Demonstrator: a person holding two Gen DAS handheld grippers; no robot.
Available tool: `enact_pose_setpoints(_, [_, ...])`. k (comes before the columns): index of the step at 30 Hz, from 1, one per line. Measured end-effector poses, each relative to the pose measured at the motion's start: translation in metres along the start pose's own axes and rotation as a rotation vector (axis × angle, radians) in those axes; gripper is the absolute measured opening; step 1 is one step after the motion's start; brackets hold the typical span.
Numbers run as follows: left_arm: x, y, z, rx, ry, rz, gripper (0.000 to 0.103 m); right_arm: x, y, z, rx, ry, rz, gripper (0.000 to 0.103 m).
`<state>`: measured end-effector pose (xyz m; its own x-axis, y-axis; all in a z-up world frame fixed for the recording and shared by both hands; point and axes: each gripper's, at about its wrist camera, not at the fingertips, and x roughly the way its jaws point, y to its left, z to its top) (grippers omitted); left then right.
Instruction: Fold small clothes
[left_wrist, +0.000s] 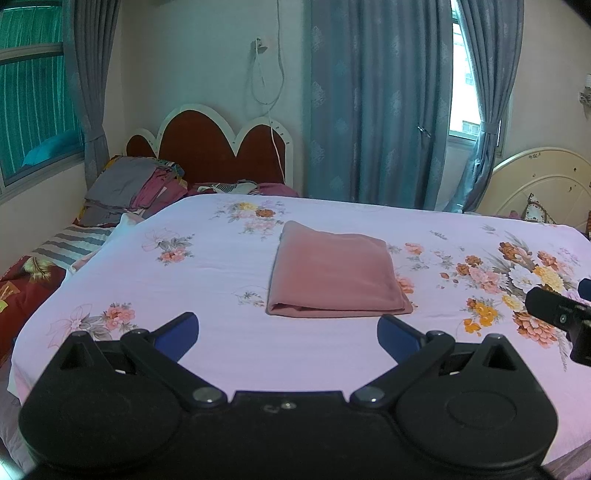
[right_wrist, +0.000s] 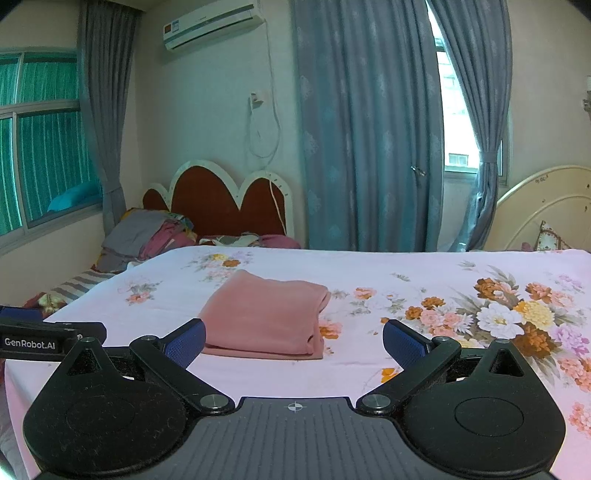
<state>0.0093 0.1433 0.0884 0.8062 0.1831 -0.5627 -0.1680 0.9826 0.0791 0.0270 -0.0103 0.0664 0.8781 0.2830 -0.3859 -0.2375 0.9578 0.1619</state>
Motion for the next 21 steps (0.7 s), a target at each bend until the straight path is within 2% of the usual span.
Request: enact_pose_setpoints(21, [0.0042,-0.0038,0.0008,0.005,0.009,-0.004,0.103,0.0052,-0.0034,-0.0006,0.004,0.008,-0.002,0.101])
